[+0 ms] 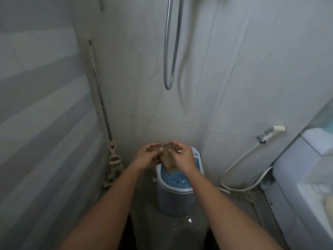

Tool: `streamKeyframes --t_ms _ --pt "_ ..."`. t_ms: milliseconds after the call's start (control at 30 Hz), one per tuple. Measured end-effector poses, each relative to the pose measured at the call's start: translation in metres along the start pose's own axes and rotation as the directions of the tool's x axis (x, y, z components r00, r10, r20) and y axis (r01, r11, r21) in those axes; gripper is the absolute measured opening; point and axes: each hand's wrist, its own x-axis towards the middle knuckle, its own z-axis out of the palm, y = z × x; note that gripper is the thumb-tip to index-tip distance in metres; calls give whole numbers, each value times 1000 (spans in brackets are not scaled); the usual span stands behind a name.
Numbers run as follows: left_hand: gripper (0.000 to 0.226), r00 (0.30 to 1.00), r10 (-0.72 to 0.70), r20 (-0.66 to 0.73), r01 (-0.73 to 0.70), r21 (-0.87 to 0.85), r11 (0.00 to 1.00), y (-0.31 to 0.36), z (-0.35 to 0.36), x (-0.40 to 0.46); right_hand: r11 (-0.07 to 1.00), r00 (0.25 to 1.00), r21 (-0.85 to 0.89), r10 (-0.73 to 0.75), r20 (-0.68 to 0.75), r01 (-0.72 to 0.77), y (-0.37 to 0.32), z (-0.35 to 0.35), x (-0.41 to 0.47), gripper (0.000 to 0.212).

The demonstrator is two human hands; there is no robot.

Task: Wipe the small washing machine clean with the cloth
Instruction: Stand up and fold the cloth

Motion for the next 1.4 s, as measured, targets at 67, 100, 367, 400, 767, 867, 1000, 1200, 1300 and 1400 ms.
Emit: streamKeyframes --t_ms 67,100,367,400,767,867,1000,1200,1300,1400 --pt "27 998 61 -17 -61 51 997 16 -2 -8 996 998 -67 -60 27 62 -19 -2 4 31" --pt "23 996 89 -23 -87 71 994 25 -3 -11 991 995 -99 -89 35 92 -30 -3 6 29" --pt "19 896 444 -24 -399 399 826 105 -31 -26 982 982 -19 -189 -23 189 -144 -27 29 21" --pt "18 871 490 -32 -432 422 797 121 -35 -27 985 985 1 -173 1 173 -159 -30 33 18" --pt "5 684 726 67 -645 521 559 303 -86 -26 930 910 138 -363 200 341 -314 4 93 8" --pt "7 619 781 78 -665 582 469 351 -105 -14 887 866 68 -461 193 457 -357 22 127 2" --pt "9 551 831 80 -644 674 362 402 -129 20 822 807 1 -560 188 570 -401 48 180 7" --pt "20 427 899 98 -548 819 171 437 -171 105 693 728 -236 -676 118 681 -425 104 274 13" --pt "27 361 929 85 -511 851 121 447 -185 142 623 680 -337 -730 74 706 -430 129 311 5" --pt "29 280 959 51 -505 857 101 459 -194 177 536 619 -465 -785 32 704 -437 147 339 10"
